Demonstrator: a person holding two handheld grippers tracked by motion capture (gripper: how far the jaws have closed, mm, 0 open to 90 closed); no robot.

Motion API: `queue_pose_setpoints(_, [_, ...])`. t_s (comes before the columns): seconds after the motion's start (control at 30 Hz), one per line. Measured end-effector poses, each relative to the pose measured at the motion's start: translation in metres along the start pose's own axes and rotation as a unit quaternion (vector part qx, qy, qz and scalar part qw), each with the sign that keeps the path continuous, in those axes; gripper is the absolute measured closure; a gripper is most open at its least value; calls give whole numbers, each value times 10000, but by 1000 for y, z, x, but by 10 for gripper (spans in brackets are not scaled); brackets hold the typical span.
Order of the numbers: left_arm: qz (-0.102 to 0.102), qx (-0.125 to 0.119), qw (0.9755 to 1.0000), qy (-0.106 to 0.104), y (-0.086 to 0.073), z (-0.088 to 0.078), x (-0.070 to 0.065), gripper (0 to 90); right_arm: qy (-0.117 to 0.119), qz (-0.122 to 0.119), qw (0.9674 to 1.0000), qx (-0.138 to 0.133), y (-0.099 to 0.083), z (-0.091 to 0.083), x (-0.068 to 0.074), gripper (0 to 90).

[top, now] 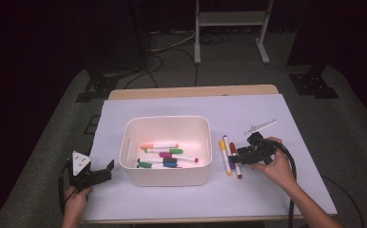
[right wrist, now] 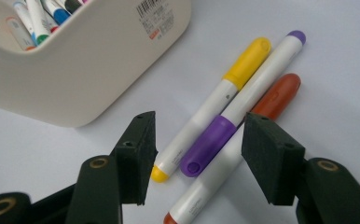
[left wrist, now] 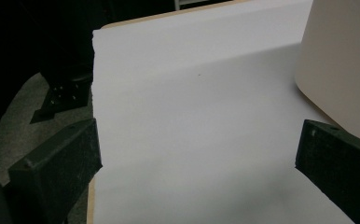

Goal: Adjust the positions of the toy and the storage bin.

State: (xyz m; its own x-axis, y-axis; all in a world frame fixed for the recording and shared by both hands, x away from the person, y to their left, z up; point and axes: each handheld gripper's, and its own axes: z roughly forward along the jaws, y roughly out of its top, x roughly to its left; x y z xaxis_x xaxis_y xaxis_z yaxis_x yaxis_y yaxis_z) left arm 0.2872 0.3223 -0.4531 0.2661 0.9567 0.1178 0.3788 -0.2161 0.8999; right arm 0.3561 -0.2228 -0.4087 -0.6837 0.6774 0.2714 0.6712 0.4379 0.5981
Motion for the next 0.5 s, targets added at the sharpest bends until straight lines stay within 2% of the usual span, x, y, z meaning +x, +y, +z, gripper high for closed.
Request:
queue_pose_setpoints(0.17, [-2,-3,10000,-1,0,0,0,0,-145,-51,9999,76,-2,7,-1,446])
queue_pose_setpoints(0.3, [3,-10,10000,-4,0,0,0,0,-197,13,9997,123,-4,12,-3,447])
queue_pose_setpoints(0.5, [3,-15,10000,-11,0,0,0,0,-372,-17,9992,173,-7,13,-5,461])
